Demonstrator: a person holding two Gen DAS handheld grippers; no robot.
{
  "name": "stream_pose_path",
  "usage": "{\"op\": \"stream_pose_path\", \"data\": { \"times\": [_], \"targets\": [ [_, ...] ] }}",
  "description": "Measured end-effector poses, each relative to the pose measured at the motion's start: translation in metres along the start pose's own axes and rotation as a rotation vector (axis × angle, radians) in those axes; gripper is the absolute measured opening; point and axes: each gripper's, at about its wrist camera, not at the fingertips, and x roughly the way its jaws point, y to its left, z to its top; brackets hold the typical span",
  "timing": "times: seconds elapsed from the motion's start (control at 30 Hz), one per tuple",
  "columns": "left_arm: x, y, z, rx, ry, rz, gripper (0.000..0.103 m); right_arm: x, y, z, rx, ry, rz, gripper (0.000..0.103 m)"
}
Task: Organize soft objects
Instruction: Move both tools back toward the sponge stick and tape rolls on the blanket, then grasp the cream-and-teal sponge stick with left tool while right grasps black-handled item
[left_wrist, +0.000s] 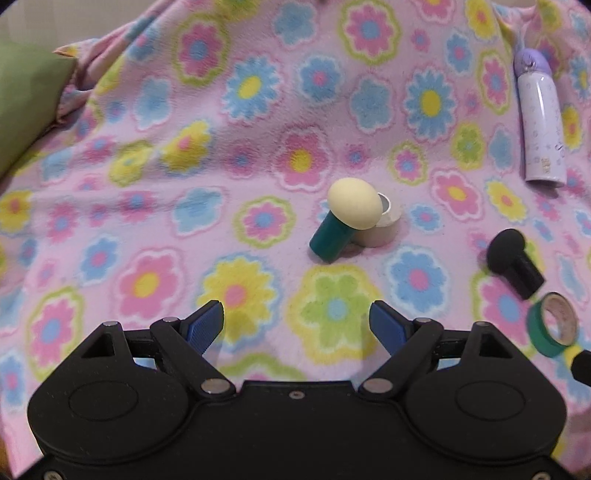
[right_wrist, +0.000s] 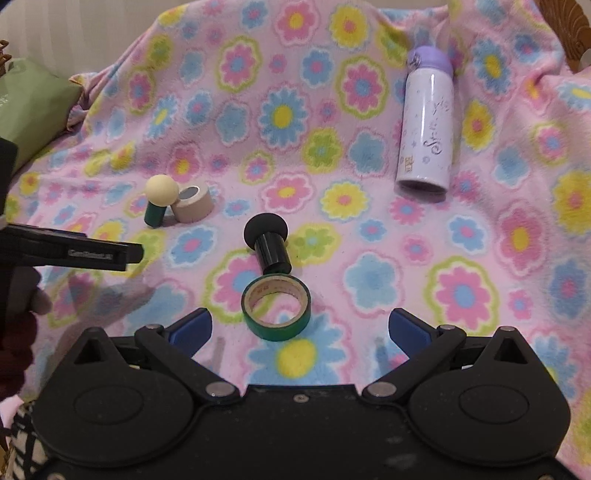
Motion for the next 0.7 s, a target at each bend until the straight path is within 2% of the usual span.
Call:
{"op": "stream_pose_path", "data": {
  "times": [0.33,0.7],
  "targets": [
    [0.032,0.001,0.013,0.028,-0.06,-0.018,0.099,0.029,0.007,0.006,-0.032,0.029,-0.005,0.102],
    [0.043,0.002,0.014,-0.019,-0.078,0.003,0.101,0.057,0.018,0.037,-0.026,-0.012,-0.009,0.102]
  ]
}}
